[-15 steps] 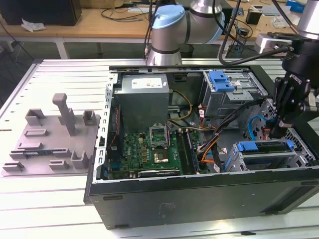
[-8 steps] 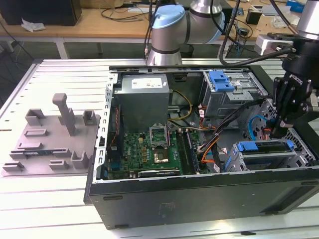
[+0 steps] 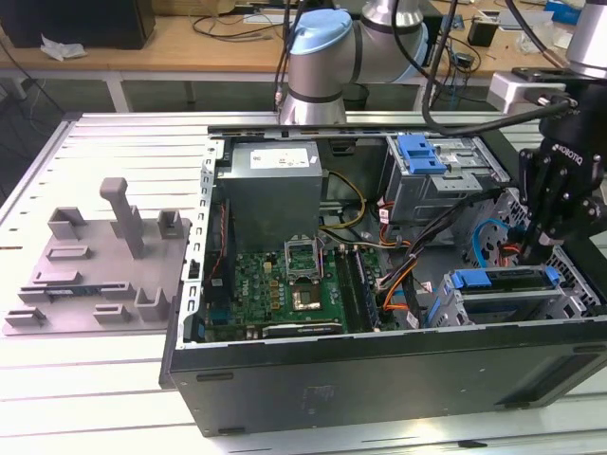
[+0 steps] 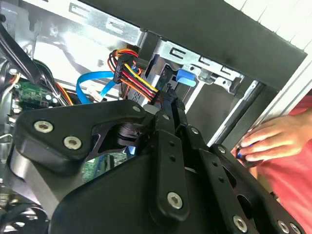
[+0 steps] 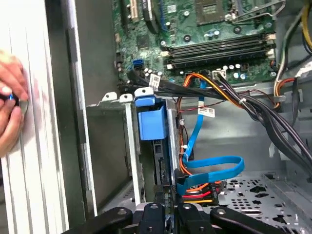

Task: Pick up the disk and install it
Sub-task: 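Insert the first disk wire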

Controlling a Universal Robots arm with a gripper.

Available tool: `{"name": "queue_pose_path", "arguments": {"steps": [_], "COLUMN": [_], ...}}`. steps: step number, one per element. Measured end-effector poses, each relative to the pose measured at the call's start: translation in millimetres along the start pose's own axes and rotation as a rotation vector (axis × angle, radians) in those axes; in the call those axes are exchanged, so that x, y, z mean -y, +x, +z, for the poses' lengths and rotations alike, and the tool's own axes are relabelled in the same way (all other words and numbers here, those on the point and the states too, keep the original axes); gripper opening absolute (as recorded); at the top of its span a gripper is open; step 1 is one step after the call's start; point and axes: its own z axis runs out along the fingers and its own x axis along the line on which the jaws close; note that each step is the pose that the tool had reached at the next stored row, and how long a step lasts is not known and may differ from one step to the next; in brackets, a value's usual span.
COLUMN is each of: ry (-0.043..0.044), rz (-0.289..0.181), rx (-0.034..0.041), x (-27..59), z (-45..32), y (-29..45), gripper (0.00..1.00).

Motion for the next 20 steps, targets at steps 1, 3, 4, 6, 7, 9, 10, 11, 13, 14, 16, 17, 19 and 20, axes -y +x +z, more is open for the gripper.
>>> {"name": "queue_pose_path", "arguments": {"steps": [1, 3, 4, 6, 7, 9, 10, 11, 13, 14, 16, 17, 19, 20], "ry": [0.0017, 0.0024, 0.0026, 0.0031, 0.0039, 0.0066, 0.0074, 0.0079, 0.0086, 0.0087, 0.0089, 0.0089, 0.0089, 0.0088], "rz": [-0.007, -0.011, -0.011, -0.014, -0.018, -0.031, -0.036, -0.039, -0.047, -0.048, -0.049, -0.049, -0.049, -0.049], "rx": [0.0001, 0.0002, 0.0005, 0.0134, 0.0170, 0.0191, 0.0210, 0.0251, 0.0488, 0.0496, 0.0499, 0.0499, 0.0501, 0.0520], "x": [-1.1, -4.4, -6.2, -8.0, -7.9, -7.6, -7.6, -7.5, -7.4, -7.4, -7.4, -7.5, -7.4, -7.4], "z": [-0.1, -0.1, -0.1, -0.9, -2.6, -3.3, -3.1, -2.9, -2.6, -2.6, -2.6, -2.5, -2.5, -2.5], "y": [0.0, 0.2, 0.4, 1.3, 2.6, 7.2, 8.3, 9.2, 10.5, 10.6, 10.6, 10.6, 10.7, 11.0], "gripper": [0.16, 0.16, 0.16, 0.16, 0.16, 0.16, 0.16, 0.16, 0.16, 0.16, 0.16, 0.16, 0.16, 0.16]}}
